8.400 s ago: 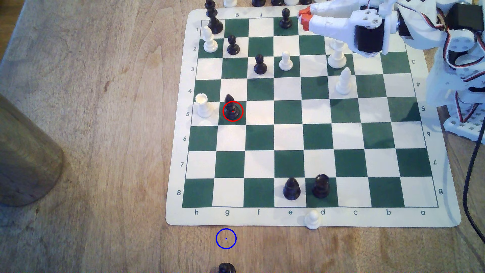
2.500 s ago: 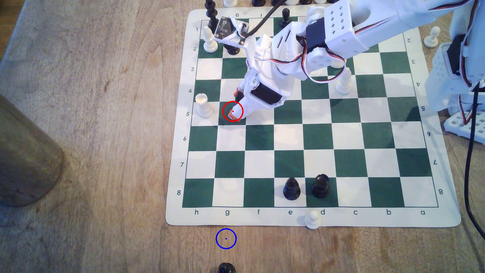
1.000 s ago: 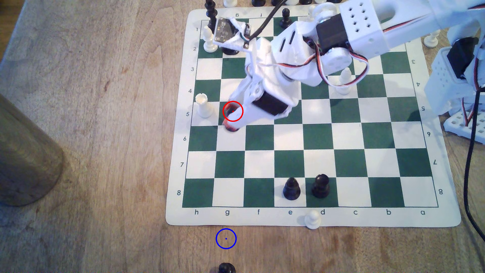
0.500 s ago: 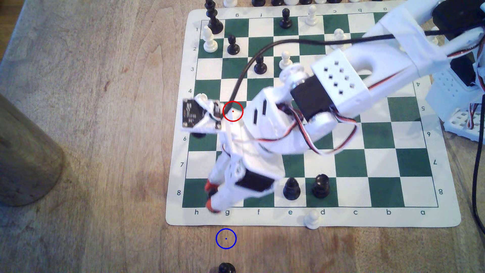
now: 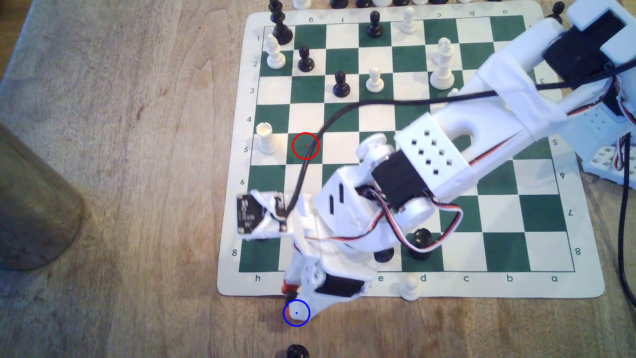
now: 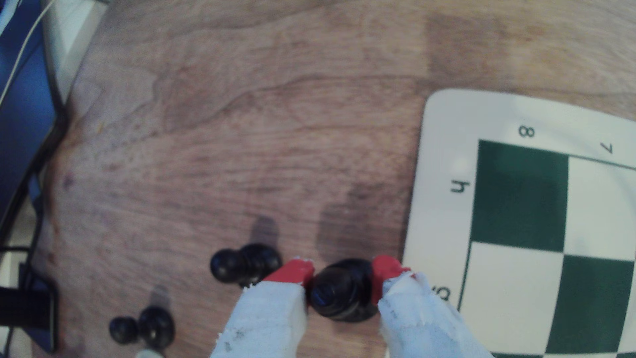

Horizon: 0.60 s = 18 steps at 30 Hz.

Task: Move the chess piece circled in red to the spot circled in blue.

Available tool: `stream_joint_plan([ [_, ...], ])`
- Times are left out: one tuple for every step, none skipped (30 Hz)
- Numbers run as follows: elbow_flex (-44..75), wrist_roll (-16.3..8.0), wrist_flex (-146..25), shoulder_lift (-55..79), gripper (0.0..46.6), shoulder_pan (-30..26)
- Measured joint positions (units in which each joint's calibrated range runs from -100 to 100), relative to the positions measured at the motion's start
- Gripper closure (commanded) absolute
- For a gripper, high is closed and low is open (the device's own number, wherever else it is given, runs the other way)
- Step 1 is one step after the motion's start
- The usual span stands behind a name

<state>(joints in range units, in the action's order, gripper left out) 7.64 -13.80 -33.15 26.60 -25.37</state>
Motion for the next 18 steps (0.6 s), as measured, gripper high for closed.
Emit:
stream_joint_plan([
  [0.09, 0.00, 0.00, 0.17, 45.3, -0.15],
  [0.09, 0.00, 0.00, 0.59, 45.3, -0.15],
  [0.09, 0.00, 0.00, 0.75, 45.3, -0.15],
  [0.45, 0.00, -0.08, 1.09, 45.3, -0.15],
  [1.36, 0.00, -0.40, 1.59, 45.3, 0.00],
  [2.08, 0.00, -0.72, 1.93, 45.3, 0.22],
  [3.34, 0.00, -0.80, 2.51, 45.3, 0.66],
  [3.71, 0.00, -0.80, 2.68, 45.3, 0.81],
  [4.16, 0.00, -0.80, 2.93, 45.3, 0.96],
  [4.52, 0.00, -0.80, 3.18, 45.3, 0.96],
  [5.24, 0.00, -0.80, 3.77, 45.3, 1.03],
  [5.42, 0.00, -0.80, 4.02, 45.3, 1.03],
  [5.69, 0.00, -0.80, 4.27, 45.3, 1.03],
  [5.78, 0.00, -0.80, 4.52, 45.3, 1.03],
  [5.78, 0.00, -0.80, 4.78, 45.3, 1.03],
  [5.78, 0.00, -0.80, 4.78, 45.3, 0.96],
  [5.78, 0.00, -0.96, 4.78, 45.3, 0.96],
  [5.78, 0.00, -1.27, 4.78, 45.2, 0.96],
])
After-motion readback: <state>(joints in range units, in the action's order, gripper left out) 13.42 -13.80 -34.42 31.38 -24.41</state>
